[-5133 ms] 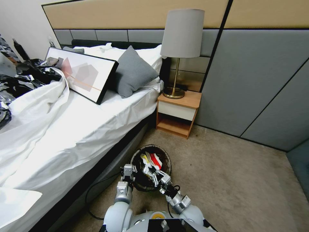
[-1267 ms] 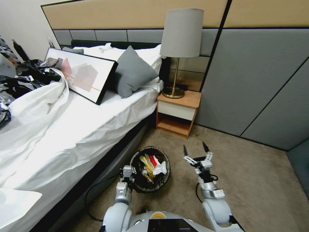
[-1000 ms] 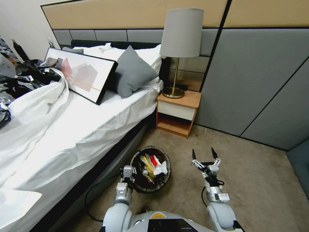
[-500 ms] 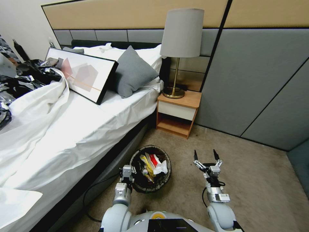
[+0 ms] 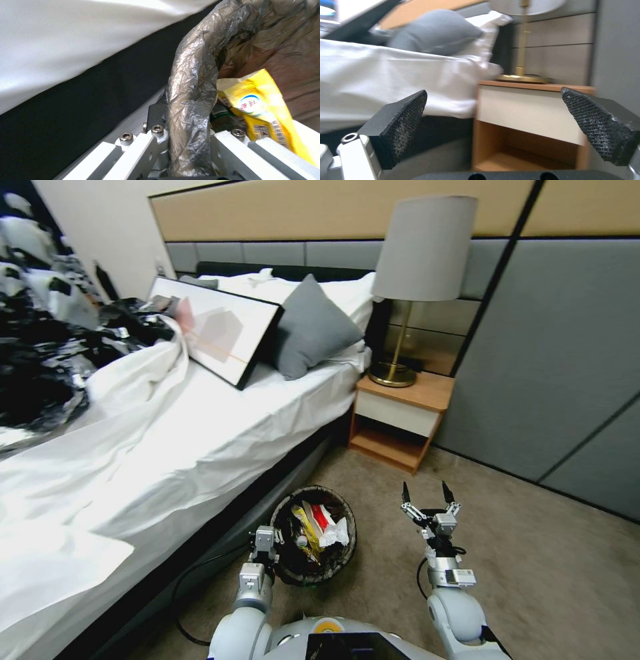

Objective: Pick up the trash bin, then pick up the garbage from the floor and place it into the trash bin.

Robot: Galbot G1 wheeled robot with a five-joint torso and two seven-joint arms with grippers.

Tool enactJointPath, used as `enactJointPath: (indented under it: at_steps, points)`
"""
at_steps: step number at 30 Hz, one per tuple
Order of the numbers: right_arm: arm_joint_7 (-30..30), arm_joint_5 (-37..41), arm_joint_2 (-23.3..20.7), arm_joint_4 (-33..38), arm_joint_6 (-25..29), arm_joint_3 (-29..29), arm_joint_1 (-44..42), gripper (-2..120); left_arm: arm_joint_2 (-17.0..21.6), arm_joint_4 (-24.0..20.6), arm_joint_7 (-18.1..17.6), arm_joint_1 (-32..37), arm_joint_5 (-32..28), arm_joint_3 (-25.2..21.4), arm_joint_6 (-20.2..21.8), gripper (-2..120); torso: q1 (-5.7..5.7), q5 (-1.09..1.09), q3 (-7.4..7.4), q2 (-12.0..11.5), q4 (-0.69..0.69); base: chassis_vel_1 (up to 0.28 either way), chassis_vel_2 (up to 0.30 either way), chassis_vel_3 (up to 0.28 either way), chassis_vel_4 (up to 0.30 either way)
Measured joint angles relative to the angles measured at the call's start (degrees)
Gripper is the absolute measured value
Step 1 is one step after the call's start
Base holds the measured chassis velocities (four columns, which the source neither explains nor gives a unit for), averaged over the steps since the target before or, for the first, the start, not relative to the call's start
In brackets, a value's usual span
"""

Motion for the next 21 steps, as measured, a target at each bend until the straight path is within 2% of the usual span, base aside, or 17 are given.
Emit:
enactJointPath:
  at_steps: [12,21]
  points:
    - [0.8,0.1,0.0,0.2,-1.0,-1.0,1.5,100,0.4,0.1,0.4,0.4,-0.3,0.6,0.1,1,0.0,-0.03,0.0,0.0,-0.03,0.121,0.119,0.122,0.12]
    - [0.7,-0.3,-0.1,-0.1,-1.4,-1.4,1.9,100,0.6,0.2,0.6,0.7,0.2,1.0,0.1,2,0.0,0.01,0.0,0.0,0.01,0.138,0.127,0.13,0.143]
